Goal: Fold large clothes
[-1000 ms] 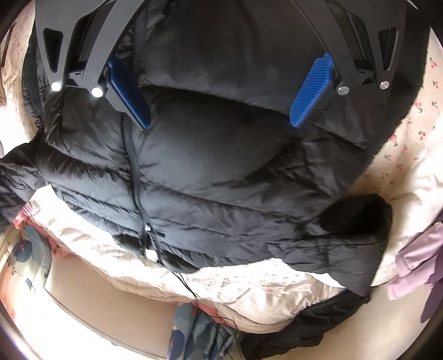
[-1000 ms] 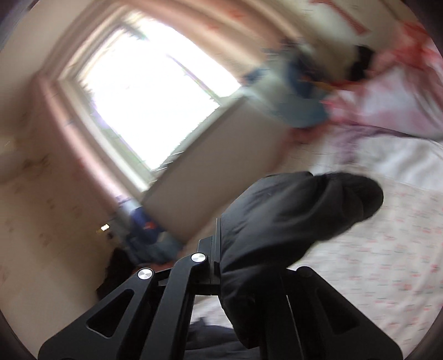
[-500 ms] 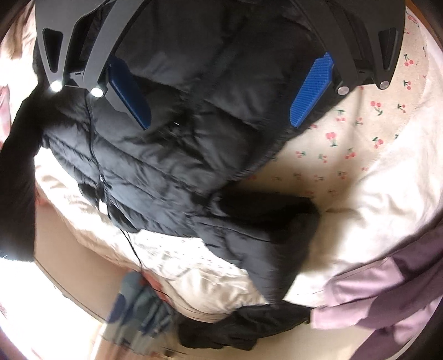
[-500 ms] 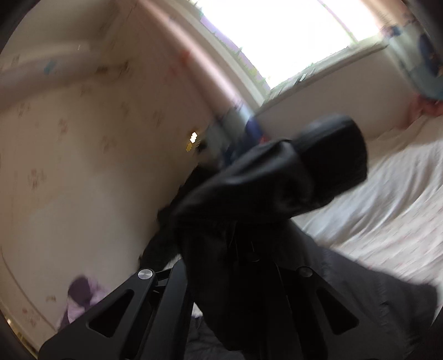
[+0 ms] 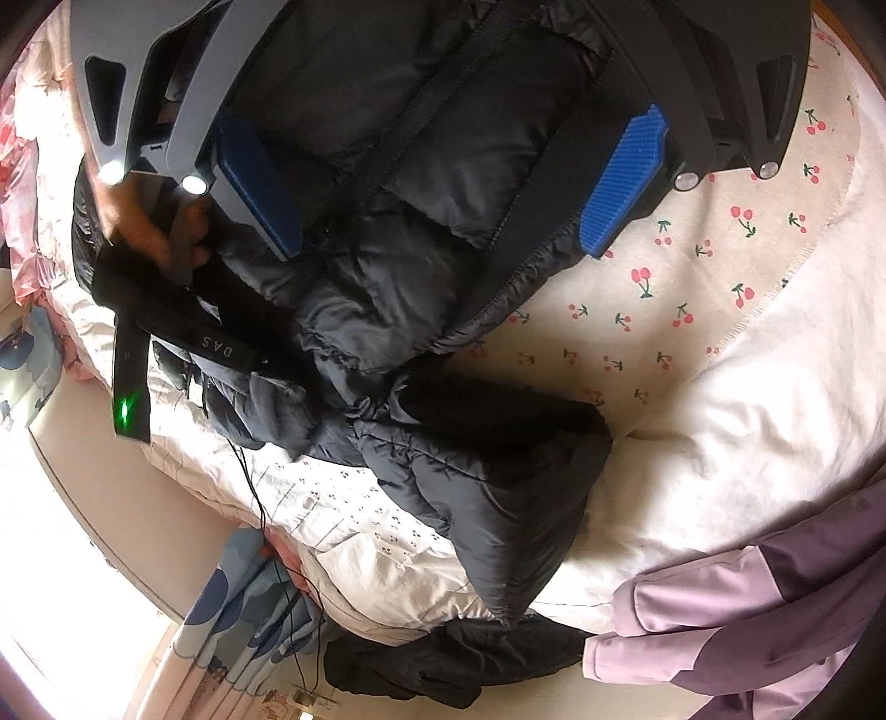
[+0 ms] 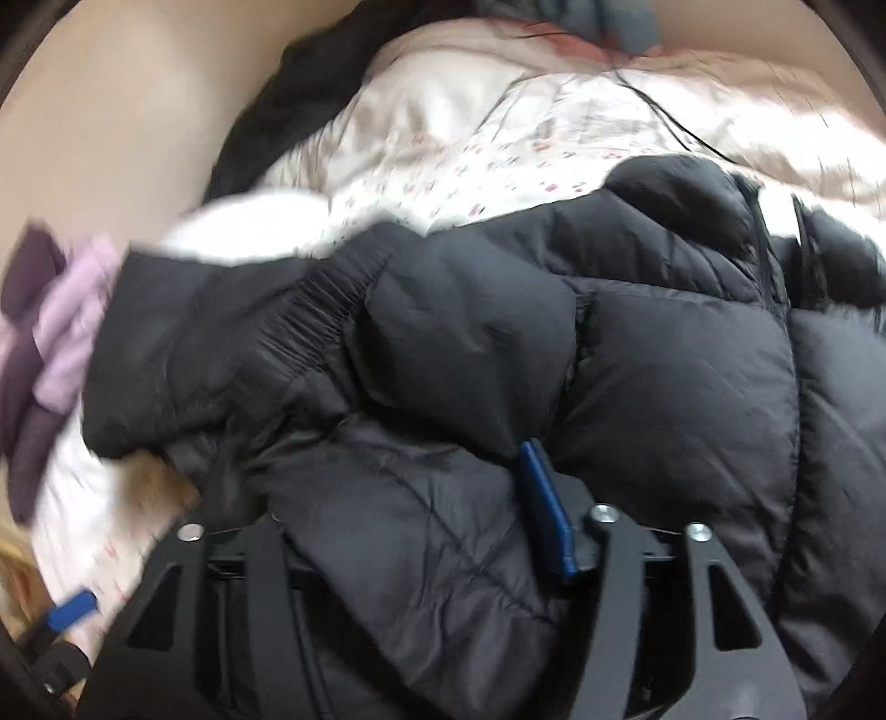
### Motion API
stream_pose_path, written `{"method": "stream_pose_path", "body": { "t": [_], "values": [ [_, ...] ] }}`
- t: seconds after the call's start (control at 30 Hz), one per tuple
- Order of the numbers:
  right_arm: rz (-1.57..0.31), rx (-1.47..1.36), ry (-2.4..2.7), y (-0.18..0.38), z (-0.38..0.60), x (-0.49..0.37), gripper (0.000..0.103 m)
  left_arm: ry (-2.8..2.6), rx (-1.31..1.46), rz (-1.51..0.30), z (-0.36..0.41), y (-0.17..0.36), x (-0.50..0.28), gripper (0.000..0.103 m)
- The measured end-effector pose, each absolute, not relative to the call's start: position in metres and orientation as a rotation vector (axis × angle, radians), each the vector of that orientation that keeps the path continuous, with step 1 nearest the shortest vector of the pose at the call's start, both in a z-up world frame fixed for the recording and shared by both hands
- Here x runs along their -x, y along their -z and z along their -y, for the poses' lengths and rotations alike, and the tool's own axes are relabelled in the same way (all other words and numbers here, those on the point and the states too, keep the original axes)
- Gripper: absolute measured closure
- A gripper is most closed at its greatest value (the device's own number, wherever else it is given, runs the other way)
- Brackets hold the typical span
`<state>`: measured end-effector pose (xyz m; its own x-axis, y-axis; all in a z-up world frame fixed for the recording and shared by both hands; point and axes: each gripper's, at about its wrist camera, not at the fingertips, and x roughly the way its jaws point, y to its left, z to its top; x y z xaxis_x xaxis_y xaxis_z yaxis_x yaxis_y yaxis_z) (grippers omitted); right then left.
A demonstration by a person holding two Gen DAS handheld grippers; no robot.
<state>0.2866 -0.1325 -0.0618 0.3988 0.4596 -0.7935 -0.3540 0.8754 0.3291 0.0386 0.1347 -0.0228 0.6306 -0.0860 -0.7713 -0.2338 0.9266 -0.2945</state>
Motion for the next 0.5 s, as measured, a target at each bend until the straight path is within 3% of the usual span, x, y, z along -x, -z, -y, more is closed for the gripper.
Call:
{"method": "stream_pose_path", "body": {
  "t": [0.17,0.27,0.37,0.5],
  "values": [
    [-0.893,-0.196,-0.591,-0.002,0.167,-0.246,0.035,-0.079,0.380,-0.891,-0.129,0.023,-0.040,0.007],
    [-0.770,-0.287,-0.457,-0.026,0.236,-0.211,0.030,-0.080,0.368,-0.866,-0.128,0.018,-0.038,0.007],
    [-0.738,-0.374,-0.225,-0.013,0.323,-0.180,0.029,-0.088,0.351,-0.781,-0.122,0.000,-0.041,0.007],
    [-0.880,-0.541,-0.132,0.035,0.386,-0.180,0.029,-0.054,0.310,-0.751,-0.090,-0.019,-0.083,0.007]
  ]
}}
